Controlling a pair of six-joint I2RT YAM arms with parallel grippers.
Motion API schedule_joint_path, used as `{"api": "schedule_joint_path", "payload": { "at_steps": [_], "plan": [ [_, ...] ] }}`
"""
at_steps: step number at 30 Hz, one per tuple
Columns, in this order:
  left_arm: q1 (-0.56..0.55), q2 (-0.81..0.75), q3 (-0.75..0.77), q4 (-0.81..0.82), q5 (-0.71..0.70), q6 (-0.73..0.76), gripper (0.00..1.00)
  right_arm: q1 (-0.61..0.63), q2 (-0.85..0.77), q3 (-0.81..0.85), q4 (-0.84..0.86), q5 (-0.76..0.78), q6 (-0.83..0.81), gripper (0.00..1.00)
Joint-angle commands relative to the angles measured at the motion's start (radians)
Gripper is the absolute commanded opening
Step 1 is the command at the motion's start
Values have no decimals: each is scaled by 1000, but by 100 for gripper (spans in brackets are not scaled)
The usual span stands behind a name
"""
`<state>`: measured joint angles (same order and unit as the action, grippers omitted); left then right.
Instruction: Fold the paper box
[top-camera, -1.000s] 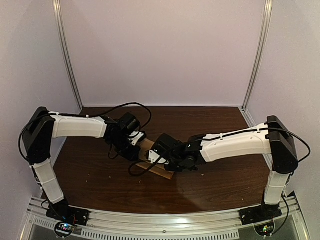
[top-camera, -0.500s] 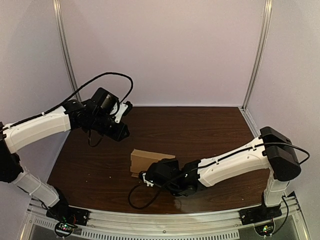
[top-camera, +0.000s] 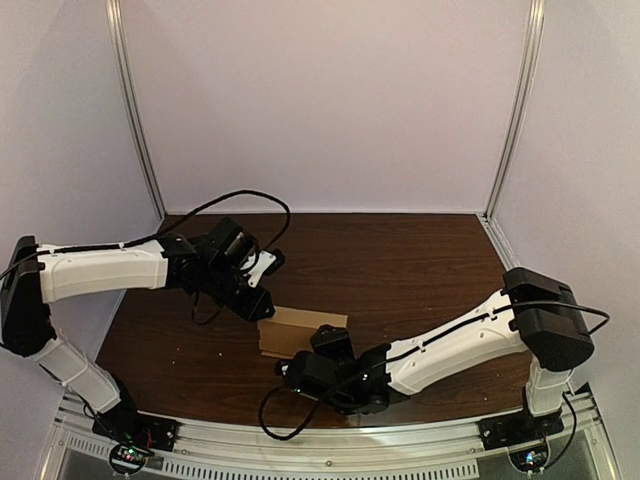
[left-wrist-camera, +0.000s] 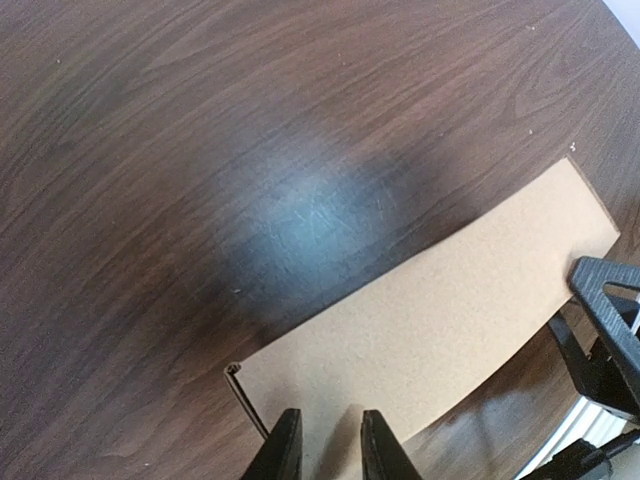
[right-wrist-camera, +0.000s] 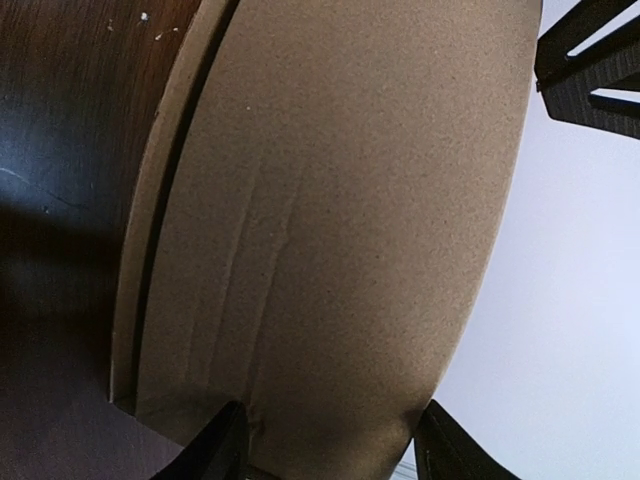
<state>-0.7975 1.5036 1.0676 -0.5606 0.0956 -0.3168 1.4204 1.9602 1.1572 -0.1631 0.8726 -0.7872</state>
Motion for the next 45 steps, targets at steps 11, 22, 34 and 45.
{"api": "schedule_joint_path", "payload": {
  "at_steps": [11, 22, 34, 45],
  "plan": [
    [-17, -5, -120, 27, -38, -2, 17, 17, 54, -4, -179, -124, 4, 65],
    [-55, -5, -163, 1, -57, -23, 16, -64, -201, 85, -484, -382, 125, 100],
    [-74, -17, -71, -49, -64, -5, 16, -432, -293, 261, -703, -1072, 435, 100],
    [-75, -9, 2, -105, -79, 18, 16, -589, -149, 378, -733, -1382, 532, 96]
  ]
}}
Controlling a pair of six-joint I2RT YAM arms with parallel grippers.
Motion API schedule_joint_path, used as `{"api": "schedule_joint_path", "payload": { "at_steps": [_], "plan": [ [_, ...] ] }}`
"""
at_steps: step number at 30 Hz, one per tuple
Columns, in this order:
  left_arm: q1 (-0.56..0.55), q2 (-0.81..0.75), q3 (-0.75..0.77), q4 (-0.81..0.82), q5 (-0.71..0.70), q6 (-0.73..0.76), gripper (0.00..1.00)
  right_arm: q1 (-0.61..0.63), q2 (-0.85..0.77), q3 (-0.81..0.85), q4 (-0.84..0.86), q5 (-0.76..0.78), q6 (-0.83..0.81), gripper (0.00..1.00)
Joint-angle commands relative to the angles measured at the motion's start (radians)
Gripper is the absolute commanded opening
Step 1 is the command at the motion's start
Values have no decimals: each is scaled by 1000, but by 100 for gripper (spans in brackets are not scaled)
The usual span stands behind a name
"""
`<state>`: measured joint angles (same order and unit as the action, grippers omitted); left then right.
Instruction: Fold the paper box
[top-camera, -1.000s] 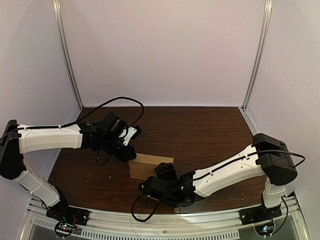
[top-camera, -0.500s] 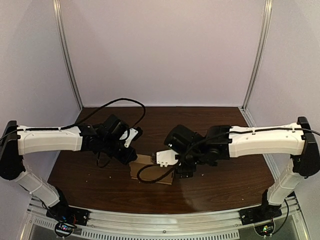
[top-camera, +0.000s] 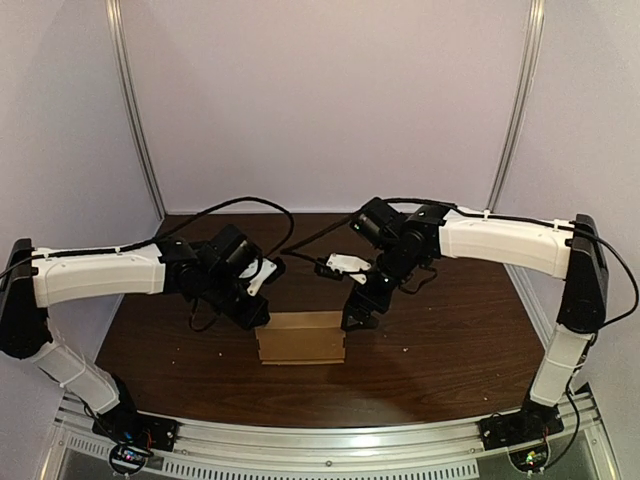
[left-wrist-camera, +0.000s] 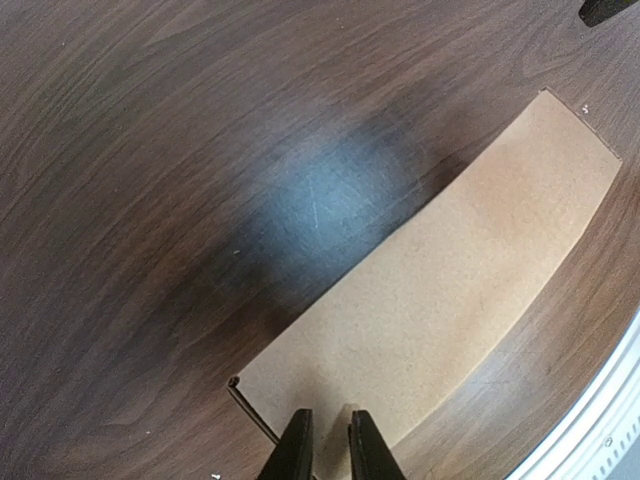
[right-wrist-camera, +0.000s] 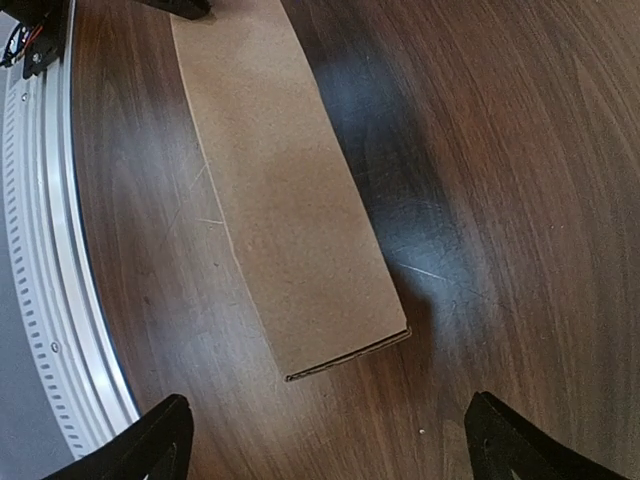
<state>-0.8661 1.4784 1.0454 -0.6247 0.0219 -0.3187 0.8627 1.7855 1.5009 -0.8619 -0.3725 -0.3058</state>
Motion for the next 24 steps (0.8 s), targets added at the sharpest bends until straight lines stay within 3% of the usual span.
{"api": "schedule_joint_path", "payload": {
  "at_steps": [1, 11, 24],
  "plan": [
    [-7, 19, 22, -41, -7, 19, 16, -39, 38, 37, -33, -157, 62, 96],
    [-7, -17, -11, 0, -42, 16, 15, -131, 135, 72, -28, -295, 116, 85],
    [-7, 1, -109, 41, 11, -19, 12, -131, 246, 34, -71, -260, 74, 78]
  ]
}}
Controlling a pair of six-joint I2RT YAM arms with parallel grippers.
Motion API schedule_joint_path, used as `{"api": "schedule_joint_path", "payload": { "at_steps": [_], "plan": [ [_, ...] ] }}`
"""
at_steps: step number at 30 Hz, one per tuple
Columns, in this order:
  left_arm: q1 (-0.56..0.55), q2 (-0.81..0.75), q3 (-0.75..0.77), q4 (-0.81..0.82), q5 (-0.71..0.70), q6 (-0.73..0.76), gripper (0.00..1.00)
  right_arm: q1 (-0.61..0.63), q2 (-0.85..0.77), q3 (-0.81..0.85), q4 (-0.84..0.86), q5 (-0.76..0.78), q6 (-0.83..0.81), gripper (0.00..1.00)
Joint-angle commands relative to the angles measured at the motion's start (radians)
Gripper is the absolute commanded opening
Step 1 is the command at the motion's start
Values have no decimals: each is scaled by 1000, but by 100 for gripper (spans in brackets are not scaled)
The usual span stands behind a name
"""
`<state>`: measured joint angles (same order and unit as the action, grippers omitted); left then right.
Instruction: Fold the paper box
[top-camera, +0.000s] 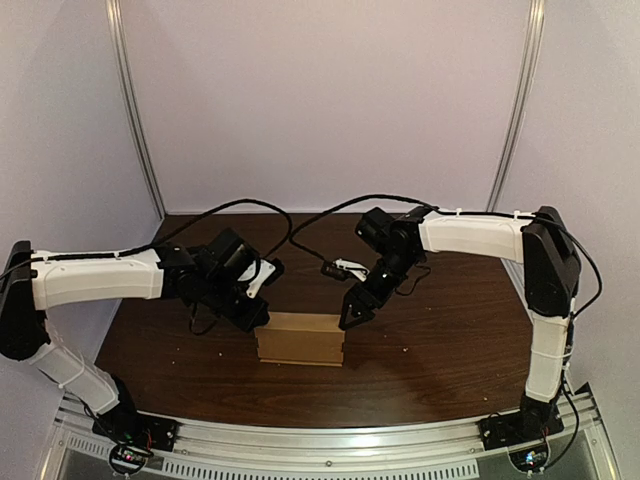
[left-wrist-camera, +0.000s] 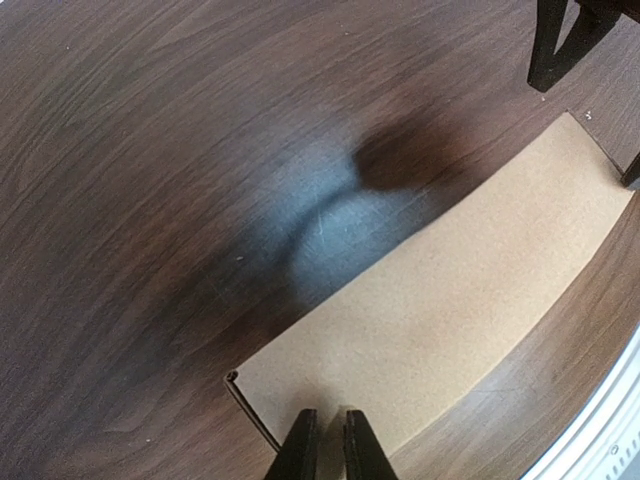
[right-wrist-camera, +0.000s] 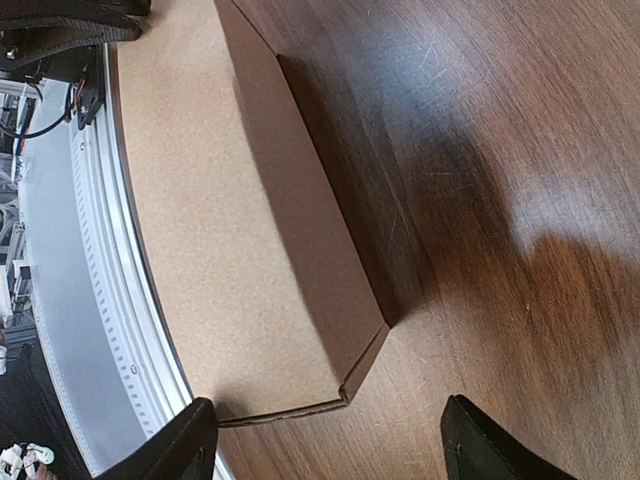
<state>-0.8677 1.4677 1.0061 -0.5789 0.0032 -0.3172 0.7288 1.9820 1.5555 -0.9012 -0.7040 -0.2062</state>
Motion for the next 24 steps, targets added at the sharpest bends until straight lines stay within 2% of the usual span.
{"api": "schedule_joint_path", "payload": {
  "at_steps": [1, 11, 24],
  "plan": [
    [-5, 13, -83, -3, 37, -25, 12, 3, 48, -32, -31, 88, -30, 77],
    [-5, -11, -244, 23, 23, -97, 9, 53, 0, -146, 3, 185, -47, 78],
    [-5, 68, -328, 75, 20, -189, 8, 64, 67, -173, 8, 293, -15, 78]
  ]
}}
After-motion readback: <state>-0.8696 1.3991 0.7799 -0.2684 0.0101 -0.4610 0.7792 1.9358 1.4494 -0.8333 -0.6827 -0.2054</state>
